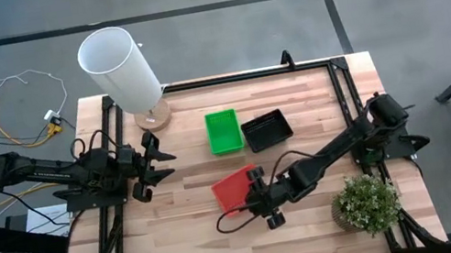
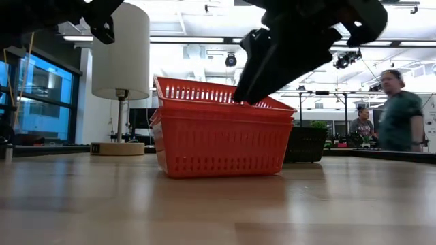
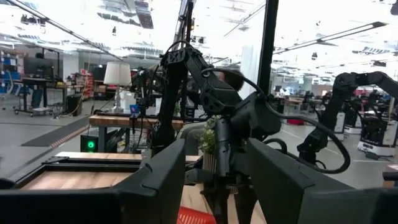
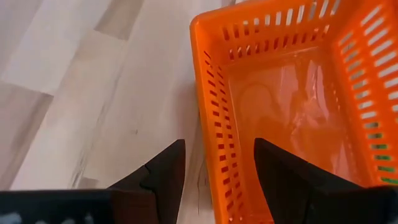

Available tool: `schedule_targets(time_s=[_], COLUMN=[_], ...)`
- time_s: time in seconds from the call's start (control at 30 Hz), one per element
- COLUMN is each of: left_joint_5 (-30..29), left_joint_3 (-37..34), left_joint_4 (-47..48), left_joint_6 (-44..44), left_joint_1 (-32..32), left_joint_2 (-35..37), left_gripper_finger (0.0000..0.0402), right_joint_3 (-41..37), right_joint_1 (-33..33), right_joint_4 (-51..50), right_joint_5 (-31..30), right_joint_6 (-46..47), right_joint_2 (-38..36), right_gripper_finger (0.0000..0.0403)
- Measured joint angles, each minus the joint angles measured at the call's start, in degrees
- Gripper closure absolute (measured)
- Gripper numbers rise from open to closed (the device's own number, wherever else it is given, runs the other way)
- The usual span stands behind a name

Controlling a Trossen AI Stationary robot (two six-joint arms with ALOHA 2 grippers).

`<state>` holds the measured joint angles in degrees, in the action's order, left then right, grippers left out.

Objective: Stack baskets by color
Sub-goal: Stack the right orange bin on top of the left orange bin

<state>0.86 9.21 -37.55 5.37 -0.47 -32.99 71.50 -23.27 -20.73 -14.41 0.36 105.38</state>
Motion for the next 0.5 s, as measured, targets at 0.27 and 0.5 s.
schedule_targets(time_s=[0.27,0.5], left_joint_5=[0.0,0.0], left_joint_3=[0.0,0.0], left_joint_4=[0.0,0.0], left_joint_6=[0.0,0.0], left_joint_1=[0.0,0.0], left_joint_2=[0.0,0.0], left_gripper_finger=[0.0244,0.0244], right_joint_3=[0.0,-0.1], right_joint_1=[0.0,0.0], right_joint_4=[-0.6,-1.7], right_joint_5=[0.4,0.8], right_joint_6=[3.8,5.0], right_joint_2=[0.0,0.0], right_gripper_finger=[0.0226,0.0267])
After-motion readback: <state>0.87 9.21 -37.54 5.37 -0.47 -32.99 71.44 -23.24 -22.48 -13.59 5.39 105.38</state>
